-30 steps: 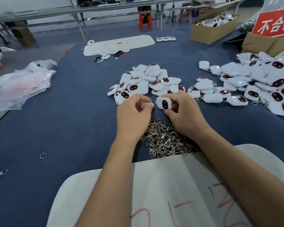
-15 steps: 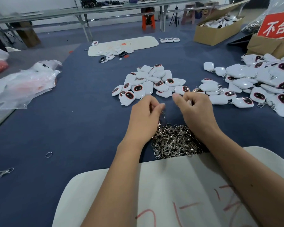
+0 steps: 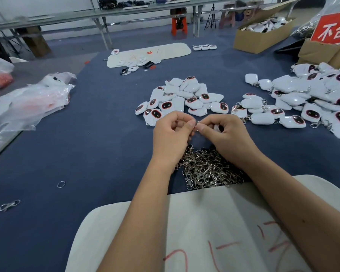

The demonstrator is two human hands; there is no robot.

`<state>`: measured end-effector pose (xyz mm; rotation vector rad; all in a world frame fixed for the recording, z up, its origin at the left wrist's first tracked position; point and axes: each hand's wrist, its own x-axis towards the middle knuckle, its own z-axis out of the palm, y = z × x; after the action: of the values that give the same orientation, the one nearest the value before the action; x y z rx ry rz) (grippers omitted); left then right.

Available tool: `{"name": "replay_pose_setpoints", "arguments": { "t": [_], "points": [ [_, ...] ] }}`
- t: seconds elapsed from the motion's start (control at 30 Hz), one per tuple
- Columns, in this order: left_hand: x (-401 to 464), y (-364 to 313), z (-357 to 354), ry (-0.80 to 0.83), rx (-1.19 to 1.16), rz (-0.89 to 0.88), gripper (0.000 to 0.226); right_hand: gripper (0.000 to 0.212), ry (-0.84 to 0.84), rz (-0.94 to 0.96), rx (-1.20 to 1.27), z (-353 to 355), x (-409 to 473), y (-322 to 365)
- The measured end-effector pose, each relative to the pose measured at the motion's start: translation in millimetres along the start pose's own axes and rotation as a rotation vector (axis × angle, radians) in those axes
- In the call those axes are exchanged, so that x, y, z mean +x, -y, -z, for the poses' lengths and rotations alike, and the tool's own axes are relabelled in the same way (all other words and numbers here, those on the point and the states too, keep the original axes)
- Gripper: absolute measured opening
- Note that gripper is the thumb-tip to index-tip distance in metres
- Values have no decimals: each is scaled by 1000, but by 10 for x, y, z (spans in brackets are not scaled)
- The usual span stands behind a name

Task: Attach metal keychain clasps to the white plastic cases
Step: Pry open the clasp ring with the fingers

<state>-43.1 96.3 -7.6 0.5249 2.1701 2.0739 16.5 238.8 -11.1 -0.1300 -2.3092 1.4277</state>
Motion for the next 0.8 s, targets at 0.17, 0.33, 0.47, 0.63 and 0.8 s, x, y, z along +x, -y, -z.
{"name": "replay_pose_setpoints", "arguments": {
  "t": [0.17, 0.33, 0.47, 0.63, 0.8],
  "points": [
    [-7, -29, -5, 33, -109, 21, 18, 22, 19, 11, 34, 16, 3, 5],
    [-15, -43, -13, 94, -125, -18, 22, 23, 23, -29, 129, 24, 2, 10],
    [-32, -31, 1, 79, 80, -181, 33, 22, 28, -51, 149, 44, 27, -23],
    [-63, -19, -28, 26, 237, -338, 38, 23, 39, -78, 196, 49, 48, -39],
    [-34, 1, -40, -25, 278, -373, 19, 23, 44, -80, 173, 65, 35, -34]
  ]
}}
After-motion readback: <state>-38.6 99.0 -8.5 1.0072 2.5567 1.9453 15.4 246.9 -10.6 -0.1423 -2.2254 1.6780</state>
